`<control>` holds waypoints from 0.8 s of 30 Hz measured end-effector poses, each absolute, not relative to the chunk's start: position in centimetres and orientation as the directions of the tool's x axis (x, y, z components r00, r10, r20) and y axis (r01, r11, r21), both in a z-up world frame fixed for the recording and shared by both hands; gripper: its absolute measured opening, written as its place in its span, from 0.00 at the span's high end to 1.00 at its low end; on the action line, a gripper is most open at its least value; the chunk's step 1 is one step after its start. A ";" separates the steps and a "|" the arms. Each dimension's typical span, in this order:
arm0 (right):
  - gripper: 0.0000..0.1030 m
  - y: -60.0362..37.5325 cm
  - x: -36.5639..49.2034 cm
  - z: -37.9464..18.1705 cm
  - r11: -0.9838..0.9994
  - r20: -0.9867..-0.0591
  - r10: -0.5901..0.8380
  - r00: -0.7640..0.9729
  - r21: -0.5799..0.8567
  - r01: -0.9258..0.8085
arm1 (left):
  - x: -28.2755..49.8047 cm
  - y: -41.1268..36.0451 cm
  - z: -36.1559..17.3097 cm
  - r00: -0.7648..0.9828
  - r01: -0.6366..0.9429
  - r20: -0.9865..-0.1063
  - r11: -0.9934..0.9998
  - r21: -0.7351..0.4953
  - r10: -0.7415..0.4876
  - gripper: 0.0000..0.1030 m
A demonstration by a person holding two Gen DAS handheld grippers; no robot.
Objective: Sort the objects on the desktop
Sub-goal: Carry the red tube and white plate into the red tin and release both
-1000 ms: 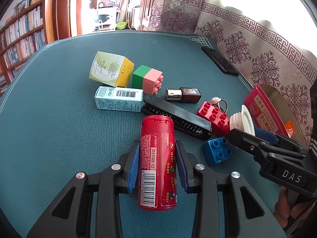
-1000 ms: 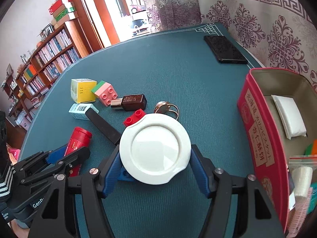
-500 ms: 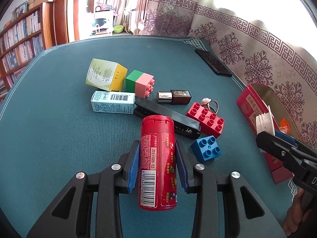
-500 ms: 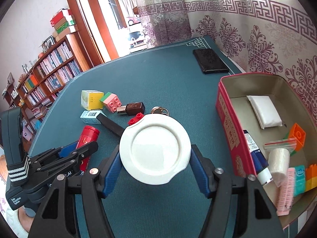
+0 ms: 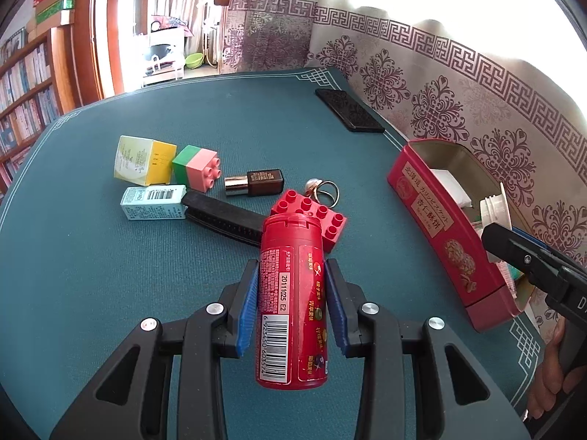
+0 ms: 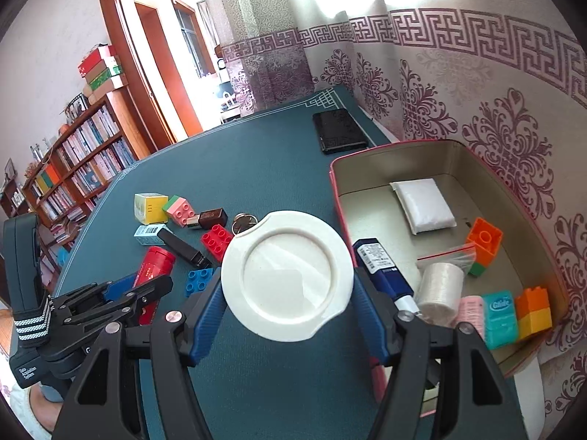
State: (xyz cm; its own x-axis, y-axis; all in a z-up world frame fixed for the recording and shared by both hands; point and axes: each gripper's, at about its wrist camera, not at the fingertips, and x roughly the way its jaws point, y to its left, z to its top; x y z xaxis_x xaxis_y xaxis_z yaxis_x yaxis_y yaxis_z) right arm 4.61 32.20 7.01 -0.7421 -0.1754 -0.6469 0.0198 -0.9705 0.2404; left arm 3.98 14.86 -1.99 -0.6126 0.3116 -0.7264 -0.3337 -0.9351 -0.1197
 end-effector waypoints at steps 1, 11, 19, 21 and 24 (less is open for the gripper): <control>0.32 32.9 4.9 7.1 -0.970 -0.643 -0.168 -0.747 0.243 0.008 | 4.1 15.3 -1.7 -0.613 -0.340 -0.725 -0.933 -0.117 0.314 0.64; 0.32 38.7 6.6 7.1 -0.965 -0.631 -0.074 -0.772 0.241 -0.104 | 5.1 20.3 -0.1 -0.590 -0.425 -0.717 -0.898 -0.116 0.372 0.64; 0.32 41.7 7.4 6.5 -0.971 -0.629 0.023 -0.777 0.170 -0.167 | 5.5 25.5 1.0 -0.556 -0.502 -0.715 -0.857 -0.117 0.423 0.64; 0.32 42.2 7.4 6.3 -0.972 -0.629 0.032 -0.777 0.163 -0.172 | 5.6 26.7 1.5 -0.555 -0.519 -0.710 -0.847 -0.112 0.434 0.64; 0.32 43.1 7.4 6.0 -0.969 -0.631 0.042 -0.774 0.163 -0.185 | 5.5 28.6 1.8 -0.549 -0.542 -0.705 -0.833 -0.108 0.449 0.64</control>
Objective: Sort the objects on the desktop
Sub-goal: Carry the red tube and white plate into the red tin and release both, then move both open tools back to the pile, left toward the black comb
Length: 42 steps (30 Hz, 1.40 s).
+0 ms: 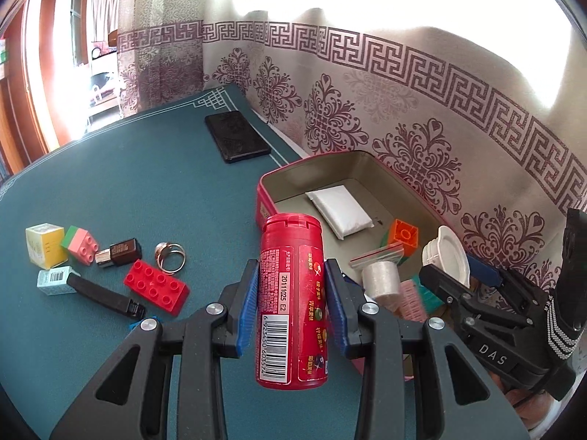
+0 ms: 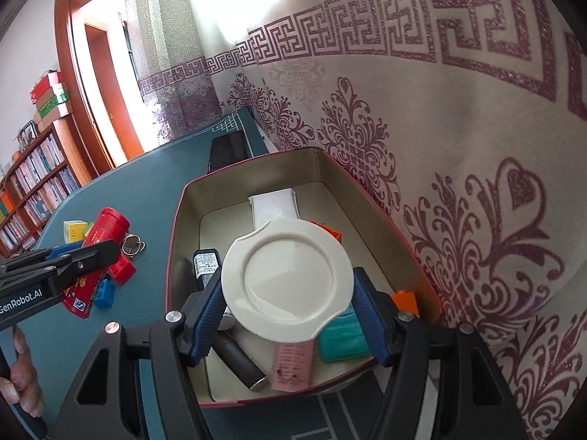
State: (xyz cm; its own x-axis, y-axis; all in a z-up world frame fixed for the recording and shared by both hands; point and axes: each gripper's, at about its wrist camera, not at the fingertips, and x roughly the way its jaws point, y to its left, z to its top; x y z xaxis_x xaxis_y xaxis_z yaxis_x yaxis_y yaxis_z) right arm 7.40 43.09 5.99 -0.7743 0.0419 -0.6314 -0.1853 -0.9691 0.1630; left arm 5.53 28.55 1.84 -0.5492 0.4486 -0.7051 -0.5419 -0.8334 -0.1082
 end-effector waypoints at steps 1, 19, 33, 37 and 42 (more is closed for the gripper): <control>0.32 43.3 7.3 5.9 -0.968 -0.634 0.040 -0.772 0.167 -0.187 | 5.5 29.1 1.9 -0.546 -0.549 -0.705 -0.829 -0.108 0.453 0.64; 0.20 44.4 7.1 5.9 -0.959 -0.632 0.043 -0.774 0.191 -0.210 | 3.0 33.7 0.6 -0.427 -0.550 -0.750 -0.803 -0.229 0.506 0.48; 0.19 42.3 7.5 6.7 -0.960 -0.618 0.004 -0.786 0.218 -0.176 | 2.6 27.8 -0.6 -0.497 -0.452 -0.761 -0.873 -0.183 0.417 0.44; 0.19 41.3 7.5 7.0 -0.959 -0.614 -0.032 -0.789 0.242 -0.149 | 2.1 25.3 -1.5 -0.511 -0.403 -0.767 -0.896 -0.185 0.388 0.44; 0.19 39.4 7.5 7.3 -0.964 -0.608 -0.062 -0.792 0.241 -0.110 | 0.2 22.6 -2.1 -0.537 -0.323 -0.779 -0.932 -0.165 0.324 0.44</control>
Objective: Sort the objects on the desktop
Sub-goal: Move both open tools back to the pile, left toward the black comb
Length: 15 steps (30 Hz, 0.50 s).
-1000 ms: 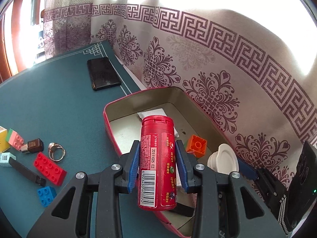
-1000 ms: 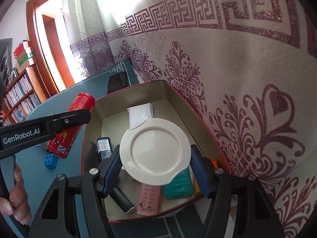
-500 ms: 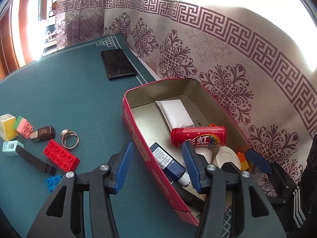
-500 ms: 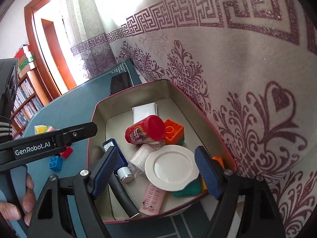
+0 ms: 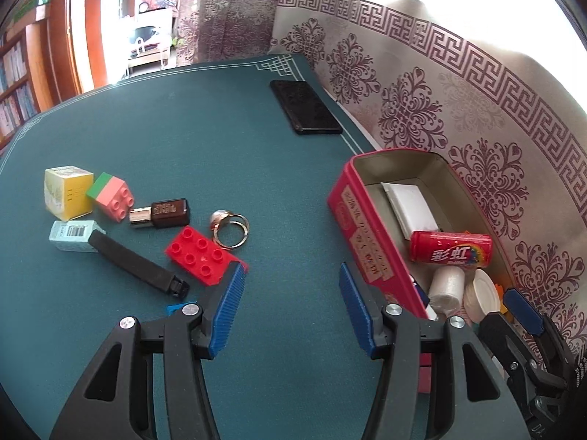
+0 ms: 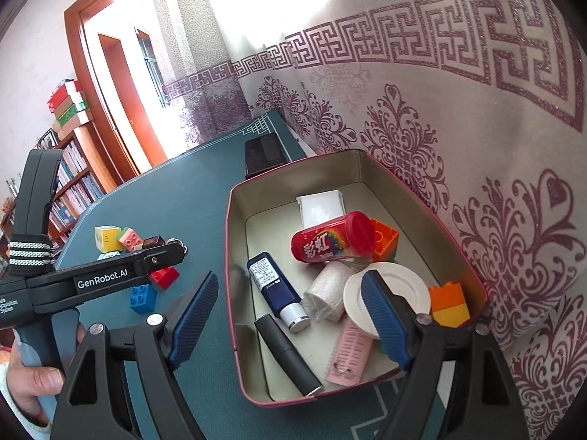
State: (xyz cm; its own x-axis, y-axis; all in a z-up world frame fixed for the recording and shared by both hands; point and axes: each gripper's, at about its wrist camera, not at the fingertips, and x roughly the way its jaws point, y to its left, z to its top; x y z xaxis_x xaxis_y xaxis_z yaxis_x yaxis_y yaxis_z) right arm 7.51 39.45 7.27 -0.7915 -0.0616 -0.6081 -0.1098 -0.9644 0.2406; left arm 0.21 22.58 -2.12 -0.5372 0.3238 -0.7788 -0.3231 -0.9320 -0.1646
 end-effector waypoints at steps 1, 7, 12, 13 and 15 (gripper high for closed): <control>0.19 39.1 7.5 7.3 -0.965 -0.609 -0.068 -0.790 0.241 -0.103 | -0.2 22.0 -2.1 -0.543 -0.303 -0.781 -0.939 -0.160 0.309 0.44; 0.19 37.1 7.5 7.1 -0.969 -0.611 -0.097 -0.786 0.240 -0.067 | -1.2 18.4 -2.4 -0.545 -0.202 -0.797 -0.963 -0.177 0.260 0.44; 0.18 35.1 7.6 7.1 -0.974 -0.604 -0.116 -0.788 0.224 -0.029 | -2.0 15.9 -3.1 -0.532 -0.150 -0.810 -0.969 -0.197 0.247 0.44; 0.17 34.7 7.5 7.1 -0.975 -0.605 -0.123 -0.787 0.223 -0.019 | -2.1 15.6 -3.2 -0.531 -0.144 -0.810 -0.969 -0.202 0.248 0.44; 0.17 33.9 7.4 6.9 -0.976 -0.609 -0.138 -0.781 0.220 0.001 | -2.4 15.1 -3.3 -0.528 -0.135 -0.812 -0.969 -0.208 0.248 0.44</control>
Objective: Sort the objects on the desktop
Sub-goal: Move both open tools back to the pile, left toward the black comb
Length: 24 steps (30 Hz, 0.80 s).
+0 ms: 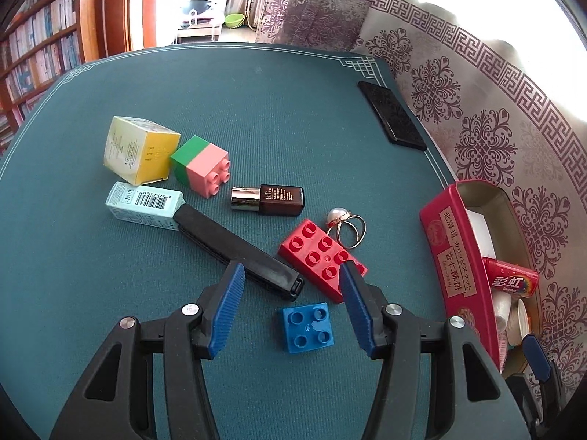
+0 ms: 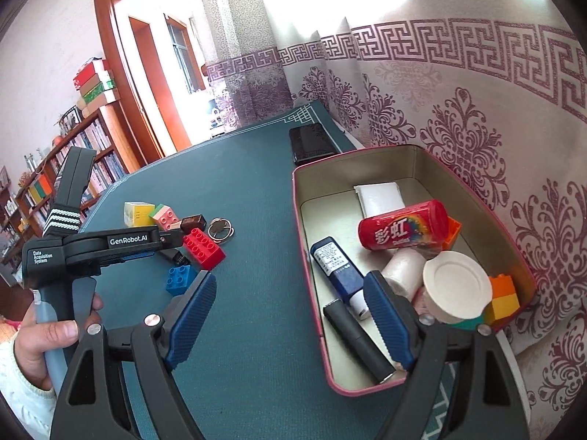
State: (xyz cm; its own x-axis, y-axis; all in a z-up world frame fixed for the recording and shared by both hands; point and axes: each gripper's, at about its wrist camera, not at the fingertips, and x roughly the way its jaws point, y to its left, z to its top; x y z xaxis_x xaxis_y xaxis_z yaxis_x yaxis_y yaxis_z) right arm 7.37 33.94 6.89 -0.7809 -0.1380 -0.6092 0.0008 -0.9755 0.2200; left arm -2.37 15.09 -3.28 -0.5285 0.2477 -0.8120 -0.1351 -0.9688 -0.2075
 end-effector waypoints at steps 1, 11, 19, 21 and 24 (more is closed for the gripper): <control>0.17 33.6 7.2 6.7 -0.976 -0.613 -0.145 -0.777 0.219 0.009 | -2.4 14.9 -3.3 -0.528 -0.133 -0.812 -0.969 -0.209 0.247 0.44; 0.16 32.0 6.7 5.8 -0.973 -0.632 -0.176 -0.755 0.230 0.035 | -3.8 14.5 -3.8 -0.518 -0.086 -0.824 -0.973 -0.214 0.227 0.44; 0.16 31.4 6.6 5.4 -0.977 -0.637 -0.168 -0.752 0.210 0.041 | -5.0 13.9 -4.6 -0.490 -0.041 -0.844 -0.973 -0.227 0.218 0.43; 0.16 31.3 6.6 5.4 -0.978 -0.636 -0.167 -0.753 0.206 0.043 | -5.1 13.5 -4.6 -0.489 -0.026 -0.847 -0.974 -0.224 0.208 0.42; 0.16 30.9 6.7 5.5 -0.983 -0.630 -0.151 -0.762 0.179 0.047 | -4.9 13.7 -4.5 -0.496 -0.040 -0.843 -0.975 -0.218 0.209 0.41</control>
